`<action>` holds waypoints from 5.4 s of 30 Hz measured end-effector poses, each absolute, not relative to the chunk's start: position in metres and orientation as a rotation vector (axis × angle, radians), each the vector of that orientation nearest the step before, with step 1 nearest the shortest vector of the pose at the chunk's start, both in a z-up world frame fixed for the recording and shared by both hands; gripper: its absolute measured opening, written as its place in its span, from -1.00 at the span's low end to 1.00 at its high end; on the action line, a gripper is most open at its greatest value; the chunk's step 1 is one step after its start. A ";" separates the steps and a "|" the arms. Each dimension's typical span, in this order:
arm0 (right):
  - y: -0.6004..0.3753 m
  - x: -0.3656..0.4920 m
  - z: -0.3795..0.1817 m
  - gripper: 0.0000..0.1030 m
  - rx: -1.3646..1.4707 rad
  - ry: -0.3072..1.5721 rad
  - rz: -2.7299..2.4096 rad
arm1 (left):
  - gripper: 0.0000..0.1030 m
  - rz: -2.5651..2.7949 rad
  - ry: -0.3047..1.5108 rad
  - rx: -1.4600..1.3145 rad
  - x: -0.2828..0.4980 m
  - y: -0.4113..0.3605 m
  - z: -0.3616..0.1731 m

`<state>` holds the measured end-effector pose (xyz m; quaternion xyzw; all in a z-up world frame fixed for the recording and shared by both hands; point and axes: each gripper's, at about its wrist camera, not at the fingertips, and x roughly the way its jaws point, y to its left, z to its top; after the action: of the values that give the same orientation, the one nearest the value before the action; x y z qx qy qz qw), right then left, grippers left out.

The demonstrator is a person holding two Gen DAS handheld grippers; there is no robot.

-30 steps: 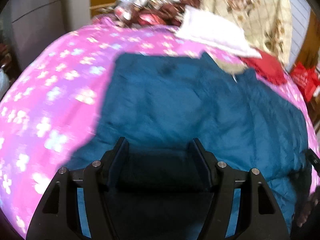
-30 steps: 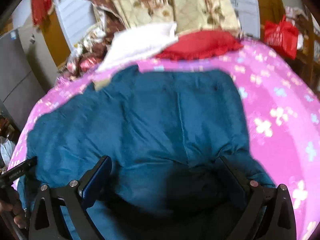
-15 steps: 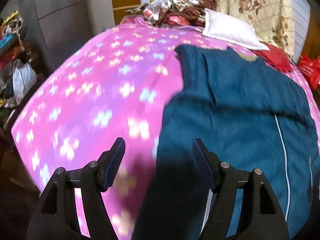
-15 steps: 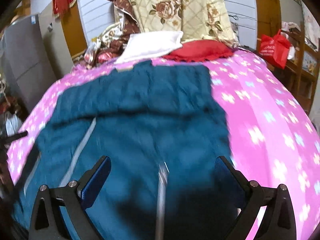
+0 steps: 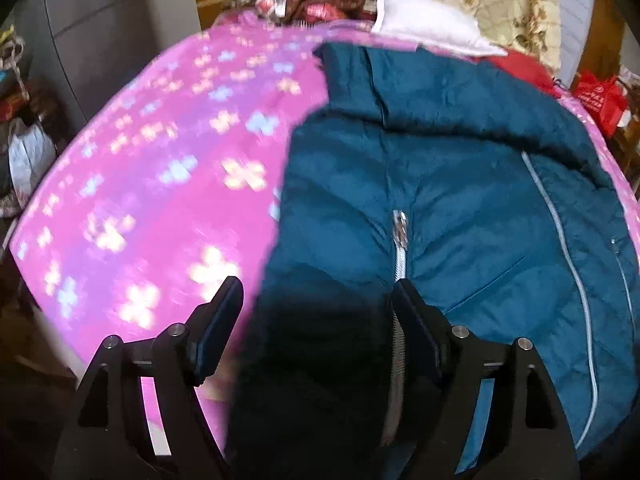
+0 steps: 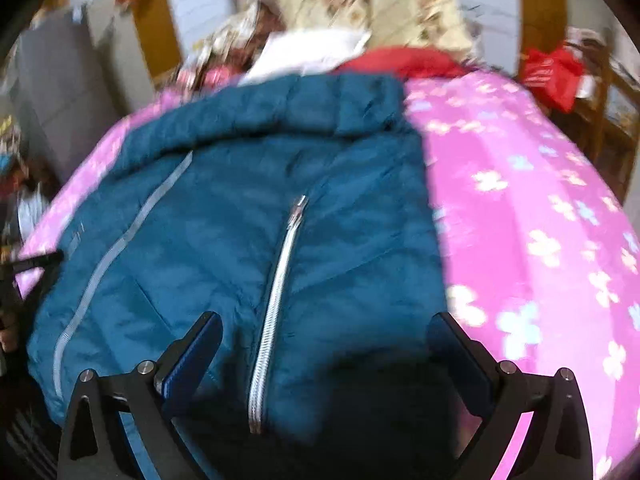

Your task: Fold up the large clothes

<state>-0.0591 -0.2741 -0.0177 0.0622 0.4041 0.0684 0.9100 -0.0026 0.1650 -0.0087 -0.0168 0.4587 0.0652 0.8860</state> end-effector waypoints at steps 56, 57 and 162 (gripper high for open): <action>-0.297 -0.120 -0.047 1.00 0.383 0.853 0.471 | 0.56 -0.391 0.999 -0.306 -0.087 0.201 -0.041; -0.297 -0.119 -0.047 1.00 0.379 0.849 0.472 | 0.56 -0.392 0.996 -0.331 -0.083 0.204 -0.041; -0.277 -0.190 0.162 -0.83 0.279 0.255 0.277 | -0.83 -0.051 0.381 -0.433 -0.118 0.245 0.184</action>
<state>-0.1900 -0.2775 0.1622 0.1381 0.1262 0.1370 0.9727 -0.1183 0.2452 0.1843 -0.2136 0.1881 -0.0254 0.9583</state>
